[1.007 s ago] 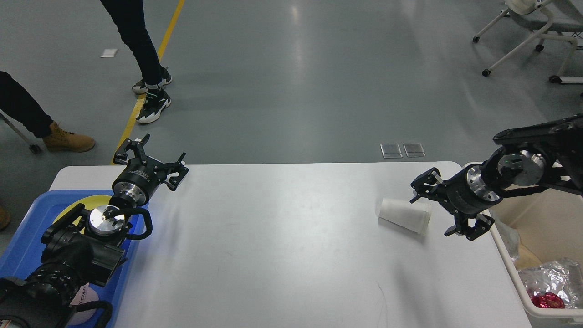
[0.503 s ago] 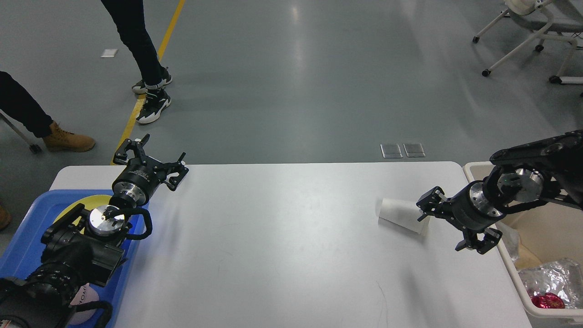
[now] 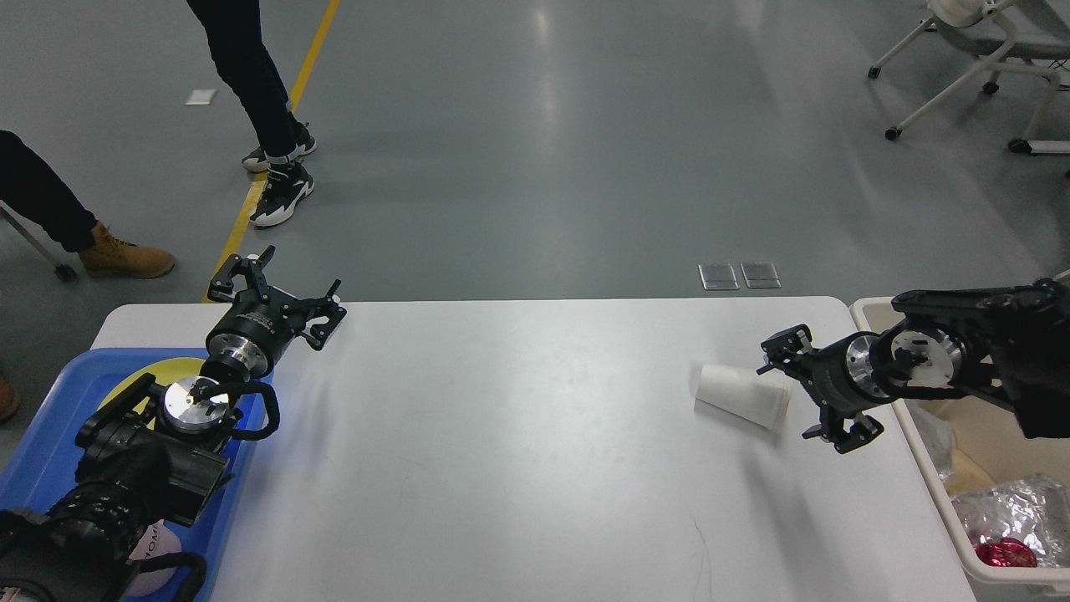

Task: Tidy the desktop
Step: 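Lower the right gripper around the white paper cup and close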

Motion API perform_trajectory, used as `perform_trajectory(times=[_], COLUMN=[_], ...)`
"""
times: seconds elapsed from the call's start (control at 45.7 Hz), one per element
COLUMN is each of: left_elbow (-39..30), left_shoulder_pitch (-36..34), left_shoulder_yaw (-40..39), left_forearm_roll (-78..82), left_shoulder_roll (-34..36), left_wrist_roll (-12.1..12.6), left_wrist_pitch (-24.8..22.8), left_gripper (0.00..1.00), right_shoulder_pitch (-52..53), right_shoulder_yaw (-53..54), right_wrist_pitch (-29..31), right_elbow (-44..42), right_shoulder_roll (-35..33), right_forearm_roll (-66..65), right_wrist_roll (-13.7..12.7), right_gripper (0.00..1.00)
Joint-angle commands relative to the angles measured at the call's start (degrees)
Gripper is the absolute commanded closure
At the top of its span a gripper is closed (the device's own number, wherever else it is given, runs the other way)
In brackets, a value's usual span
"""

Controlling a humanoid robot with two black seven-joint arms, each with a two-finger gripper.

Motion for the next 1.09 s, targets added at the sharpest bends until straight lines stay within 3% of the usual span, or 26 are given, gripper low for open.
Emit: perform_trajectory(times=[0.0, 0.219, 0.372, 0.525, 0.679, 0.832, 1.073], left_elbow=[0.0, 0.0, 0.0, 0.0, 0.0, 0.0, 0.0], left_shoulder_pitch=[0.0, 0.0, 0.0, 0.0, 0.0, 0.0, 0.0], left_shoulder_yaw=[0.0, 0.0, 0.0, 0.0, 0.0, 0.0, 0.0], left_forearm_roll=[0.0, 0.0, 0.0, 0.0, 0.0, 0.0, 0.0], left_shoulder_roll=[0.0, 0.0, 0.0, 0.0, 0.0, 0.0, 0.0], left_wrist_roll=[0.0, 0.0, 0.0, 0.0, 0.0, 0.0, 0.0], left_wrist_pitch=[0.0, 0.0, 0.0, 0.0, 0.0, 0.0, 0.0], left_gripper=[0.04, 0.04, 0.04, 0.04, 0.04, 0.04, 0.04], right_shoulder_pitch=[-0.94, -1.73, -1.55, -1.82, -2.25, -5.06, -10.95], right_shoulder_yaw=[1.0, 0.74, 2.05, 2.32, 3.02, 5.66, 5.83], right_wrist_pitch=[0.51, 2.88, 1.48, -1.24, -7.92, -11.27, -13.11], right_elbow=[-0.2, 1.03, 0.5, 0.06, -0.9, -6.87, -19.8], right_shoulder_roll=[0.35, 2.37, 2.55, 2.28, 2.37, 3.25, 13.35], right_forearm_roll=[-0.54, -4.4, -0.99, 12.02, 17.91, 20.29, 14.41], right_wrist_roll=[0.16, -0.02, -0.72, -1.69, -2.04, -1.95, -1.95], right_gripper=[0.0, 0.0, 0.0, 0.0, 0.0, 0.0, 0.0])
